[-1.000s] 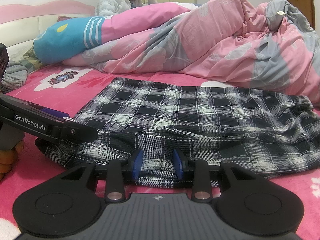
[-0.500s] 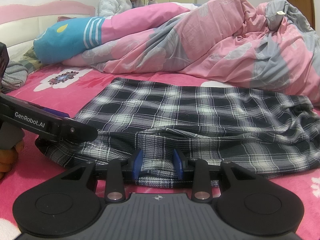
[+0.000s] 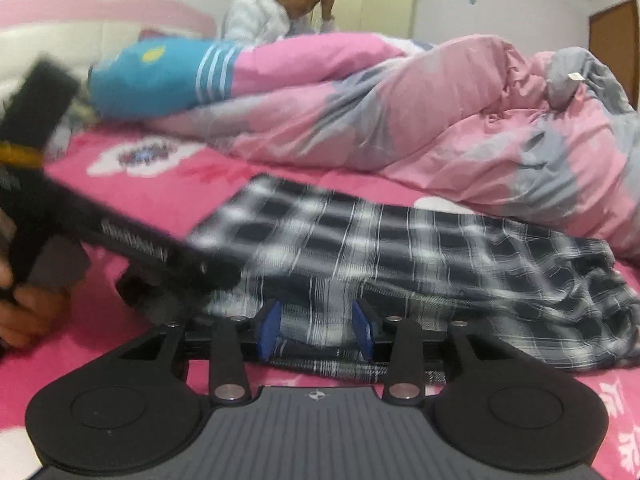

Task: Fold clothes
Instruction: 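Hold the plaid pants edge closed in the right gripper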

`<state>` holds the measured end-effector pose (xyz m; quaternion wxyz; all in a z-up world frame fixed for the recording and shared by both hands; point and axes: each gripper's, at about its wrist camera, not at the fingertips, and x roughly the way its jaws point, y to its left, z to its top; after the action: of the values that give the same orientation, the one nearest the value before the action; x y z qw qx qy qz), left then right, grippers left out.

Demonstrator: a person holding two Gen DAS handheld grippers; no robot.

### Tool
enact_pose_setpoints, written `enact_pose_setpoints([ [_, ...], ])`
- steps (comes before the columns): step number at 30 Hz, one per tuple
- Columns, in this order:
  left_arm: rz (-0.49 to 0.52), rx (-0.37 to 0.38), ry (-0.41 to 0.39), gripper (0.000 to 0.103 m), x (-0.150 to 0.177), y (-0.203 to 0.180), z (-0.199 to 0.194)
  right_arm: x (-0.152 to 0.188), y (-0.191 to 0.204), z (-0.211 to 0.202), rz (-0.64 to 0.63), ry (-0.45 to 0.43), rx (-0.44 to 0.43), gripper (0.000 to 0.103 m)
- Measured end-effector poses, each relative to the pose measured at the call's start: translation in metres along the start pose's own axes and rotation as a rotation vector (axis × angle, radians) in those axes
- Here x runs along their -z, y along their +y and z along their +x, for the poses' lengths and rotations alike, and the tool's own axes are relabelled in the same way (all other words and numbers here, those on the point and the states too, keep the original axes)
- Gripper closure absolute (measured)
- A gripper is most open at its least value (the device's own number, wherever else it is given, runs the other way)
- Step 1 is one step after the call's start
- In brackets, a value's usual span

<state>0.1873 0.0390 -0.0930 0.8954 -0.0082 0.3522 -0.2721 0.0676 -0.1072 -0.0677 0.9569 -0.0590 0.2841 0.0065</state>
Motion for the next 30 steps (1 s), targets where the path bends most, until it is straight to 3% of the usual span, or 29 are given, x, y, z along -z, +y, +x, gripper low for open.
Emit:
enact_pose_setpoints([
  [9,0.000,-0.002,0.000,0.000,0.001,-0.001,0.000,-0.004,0.001,0.000,-0.020,0.003,0.003,0.061],
  [14,0.000,-0.002,0.001,0.000,0.001,0.000,0.000,-0.017,-0.015,0.004,0.001,-0.027,0.052,0.061],
  [19,-0.001,0.000,0.002,0.000,0.000,0.000,0.000,-0.011,-0.027,0.026,0.007,0.019,0.093,0.061],
  [30,0.012,-0.006,-0.002,0.000,0.002,-0.001,0.001,0.000,-0.037,0.029,0.059,0.014,0.056,0.057],
])
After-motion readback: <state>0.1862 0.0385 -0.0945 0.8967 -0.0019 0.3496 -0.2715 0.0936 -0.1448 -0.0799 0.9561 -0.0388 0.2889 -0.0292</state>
